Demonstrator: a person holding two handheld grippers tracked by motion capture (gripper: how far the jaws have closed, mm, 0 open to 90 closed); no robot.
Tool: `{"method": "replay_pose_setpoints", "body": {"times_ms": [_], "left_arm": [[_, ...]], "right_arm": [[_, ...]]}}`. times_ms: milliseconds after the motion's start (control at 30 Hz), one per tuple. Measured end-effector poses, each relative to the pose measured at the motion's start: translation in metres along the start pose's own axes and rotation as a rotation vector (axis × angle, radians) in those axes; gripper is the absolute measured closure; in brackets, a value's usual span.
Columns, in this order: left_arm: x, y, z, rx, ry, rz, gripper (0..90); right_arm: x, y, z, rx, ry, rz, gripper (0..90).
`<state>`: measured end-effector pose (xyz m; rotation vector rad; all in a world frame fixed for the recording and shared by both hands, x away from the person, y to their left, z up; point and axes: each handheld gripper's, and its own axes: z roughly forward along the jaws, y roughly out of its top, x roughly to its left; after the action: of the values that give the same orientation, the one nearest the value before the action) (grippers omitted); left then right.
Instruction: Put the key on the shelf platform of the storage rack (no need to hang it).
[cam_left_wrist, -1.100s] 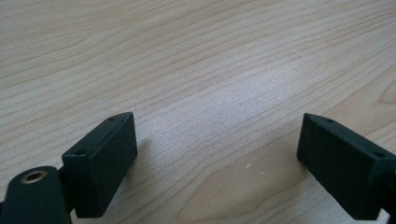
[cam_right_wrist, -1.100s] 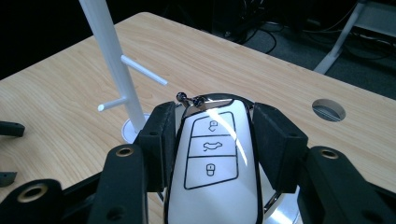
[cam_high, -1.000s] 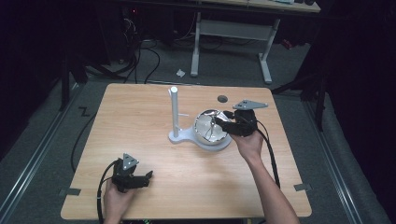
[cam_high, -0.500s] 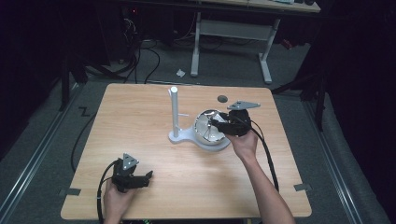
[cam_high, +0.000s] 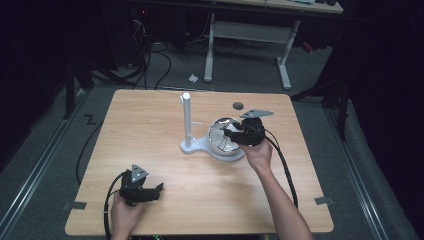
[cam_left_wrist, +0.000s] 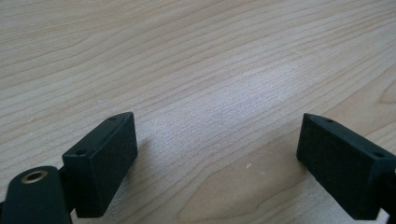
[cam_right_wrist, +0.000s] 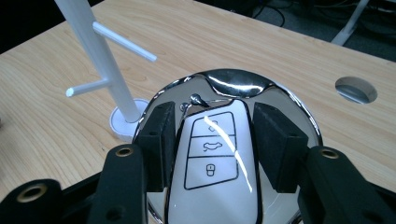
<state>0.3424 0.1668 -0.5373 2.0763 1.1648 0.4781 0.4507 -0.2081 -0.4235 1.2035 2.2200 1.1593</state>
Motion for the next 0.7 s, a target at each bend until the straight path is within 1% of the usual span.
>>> {"method": "replay_pose_setpoints", "body": {"times_ms": [33, 167, 233, 267, 400, 500, 700], "left_arm": [[0.000, 0.000, 0.000, 0.000, 0.000, 0.000, 12.6], [0.000, 0.000, 0.000, 0.000, 0.000, 0.000, 12.6], [0.000, 0.000, 0.000, 0.000, 0.000, 0.000, 12.6], [0.000, 0.000, 0.000, 0.000, 0.000, 0.000, 12.6], [0.000, 0.000, 0.000, 0.000, 0.000, 0.000, 12.6], [0.000, 0.000, 0.000, 0.000, -0.001, 0.001, 12.7], [0.000, 0.000, 0.000, 0.000, -0.001, 0.001, 12.8]], "right_arm": [[0.000, 0.000, 0.000, 0.000, 0.000, 0.000, 51.3], [-0.002, -0.002, 0.007, 0.028, -0.017, 0.009, 51.2], [-0.003, -0.003, 0.009, 0.031, -0.020, 0.007, 51.2], [-0.003, -0.004, 0.012, 0.040, -0.027, 0.014, 51.2], [-0.005, -0.005, 0.015, 0.045, -0.027, 0.026, 51.0], [-0.006, -0.005, 0.016, 0.043, -0.036, 0.019, 50.9], [-0.009, -0.008, 0.022, 0.056, -0.040, 0.031, 50.8]]}}
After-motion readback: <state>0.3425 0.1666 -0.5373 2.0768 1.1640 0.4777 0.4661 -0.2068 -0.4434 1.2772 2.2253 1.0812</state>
